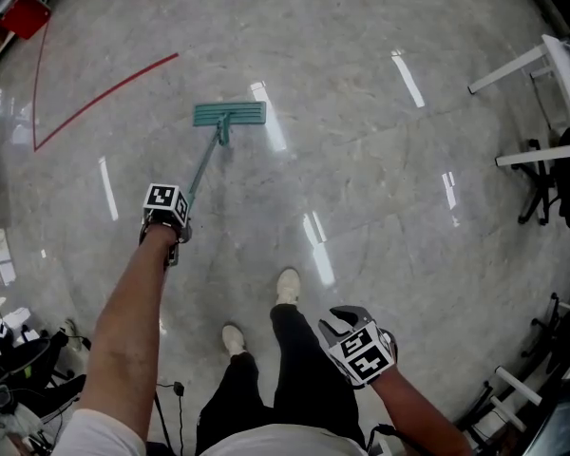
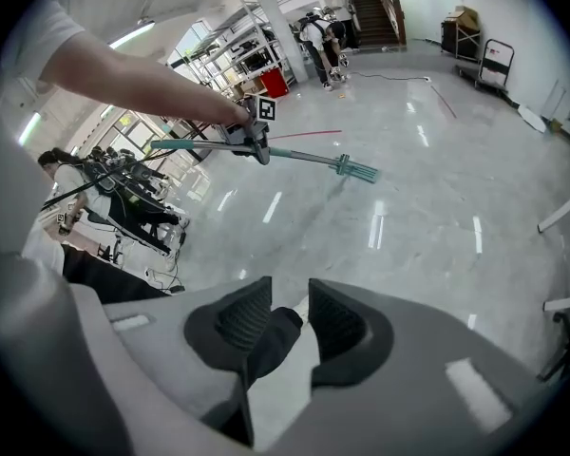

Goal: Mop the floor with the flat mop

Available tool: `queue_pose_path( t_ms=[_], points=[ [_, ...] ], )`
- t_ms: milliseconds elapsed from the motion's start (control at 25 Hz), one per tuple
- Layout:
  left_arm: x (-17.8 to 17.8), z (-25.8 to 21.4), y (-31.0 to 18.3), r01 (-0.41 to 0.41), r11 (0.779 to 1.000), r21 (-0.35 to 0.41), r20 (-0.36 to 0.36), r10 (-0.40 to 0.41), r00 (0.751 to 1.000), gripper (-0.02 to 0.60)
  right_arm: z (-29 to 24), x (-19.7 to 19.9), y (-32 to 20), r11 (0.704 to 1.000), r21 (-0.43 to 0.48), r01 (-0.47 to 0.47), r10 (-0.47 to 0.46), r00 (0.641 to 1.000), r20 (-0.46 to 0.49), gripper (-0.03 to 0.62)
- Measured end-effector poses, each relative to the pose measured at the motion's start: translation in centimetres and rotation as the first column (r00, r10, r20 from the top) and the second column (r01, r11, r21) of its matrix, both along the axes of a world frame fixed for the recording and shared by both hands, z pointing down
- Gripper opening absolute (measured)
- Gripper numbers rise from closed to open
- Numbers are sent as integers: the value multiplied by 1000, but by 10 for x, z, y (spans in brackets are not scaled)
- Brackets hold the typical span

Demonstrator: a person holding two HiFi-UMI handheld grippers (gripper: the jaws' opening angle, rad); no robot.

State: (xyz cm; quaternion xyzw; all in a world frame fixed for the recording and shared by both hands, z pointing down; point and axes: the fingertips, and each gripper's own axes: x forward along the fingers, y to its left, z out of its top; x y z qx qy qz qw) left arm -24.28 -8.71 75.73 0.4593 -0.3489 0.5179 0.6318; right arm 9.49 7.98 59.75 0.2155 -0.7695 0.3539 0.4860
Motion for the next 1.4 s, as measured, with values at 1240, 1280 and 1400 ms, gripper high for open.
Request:
queue_pose_path(
  t_ms=[1240,1280,1400],
  points=[
    [-2,-52,310,-9,999,-41,-82,5,997,57,-18,-73,62,994,95,50,-54,998,35,124],
    [-3,-52,321,-7,999,-49,-86,3,996,57,-18,-77,64,993,101,56,-60,998,35,124],
    [-10,-60,355,-6,998,-67,-94,0,996,57,-24,-91,70,990,120,71,-76,996,36,124]
  ],
)
